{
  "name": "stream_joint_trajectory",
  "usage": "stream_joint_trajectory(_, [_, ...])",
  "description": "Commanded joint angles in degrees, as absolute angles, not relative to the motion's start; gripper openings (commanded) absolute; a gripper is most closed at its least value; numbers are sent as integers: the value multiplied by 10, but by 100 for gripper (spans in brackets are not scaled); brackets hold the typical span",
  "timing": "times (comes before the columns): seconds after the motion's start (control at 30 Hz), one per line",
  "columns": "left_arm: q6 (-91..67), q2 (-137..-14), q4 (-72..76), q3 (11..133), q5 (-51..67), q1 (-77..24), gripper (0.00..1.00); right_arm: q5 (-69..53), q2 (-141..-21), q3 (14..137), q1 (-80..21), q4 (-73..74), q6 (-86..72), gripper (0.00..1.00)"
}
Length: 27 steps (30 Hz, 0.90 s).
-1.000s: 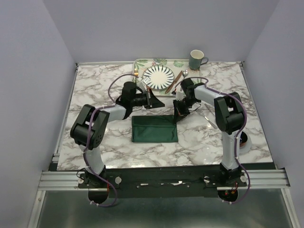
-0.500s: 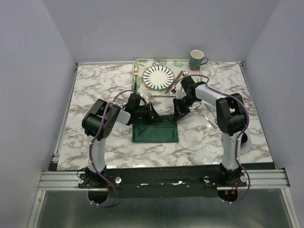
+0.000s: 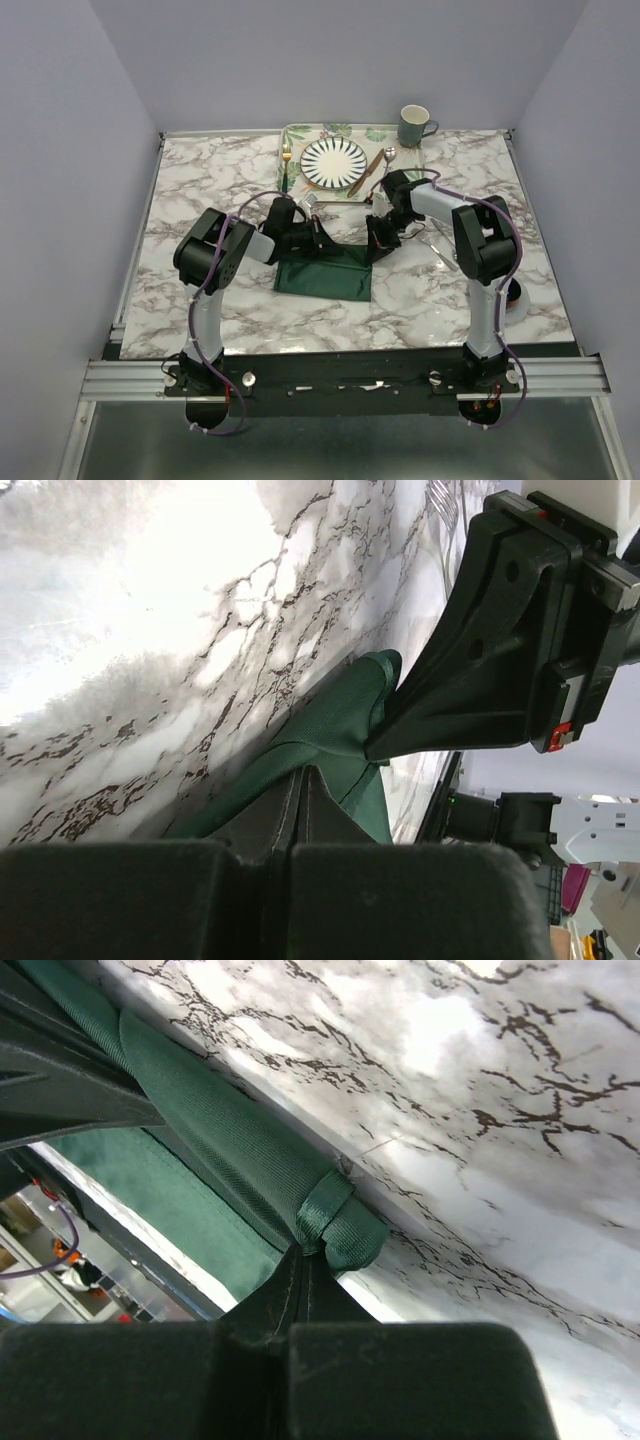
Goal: Fold the napkin into a case and place the utensils inside
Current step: Smooth out the 2/3-rectangle-folded napkin at the center of the board.
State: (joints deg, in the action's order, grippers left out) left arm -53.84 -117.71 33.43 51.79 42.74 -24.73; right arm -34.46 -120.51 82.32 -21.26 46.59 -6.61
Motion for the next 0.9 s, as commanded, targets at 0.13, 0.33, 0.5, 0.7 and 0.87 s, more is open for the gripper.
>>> stream_joint_trajectory(0.13, [-515,-1134,386,495,436,-241,0,-304,-1246,821,-207,453,-69,1])
stream_joint_trajectory(0.33, [-517,-1155,373,550,427,-262,5,-298,-1253,835,-207,449,-66,1])
stream_joint_trajectory(0.5, [-501,-1185,345,591,423,-280,4,-290,-1259,859,-207,456,-55,1])
stream_joint_trajectory(0.7, [-505,-1222,329,623,417,-284,2,-288,-1267,873,-207,461,-45,1])
stream_joint_trajectory(0.87, [-521,-1265,302,643,401,-286,0,-292,-1259,871,-206,462,-35,2])
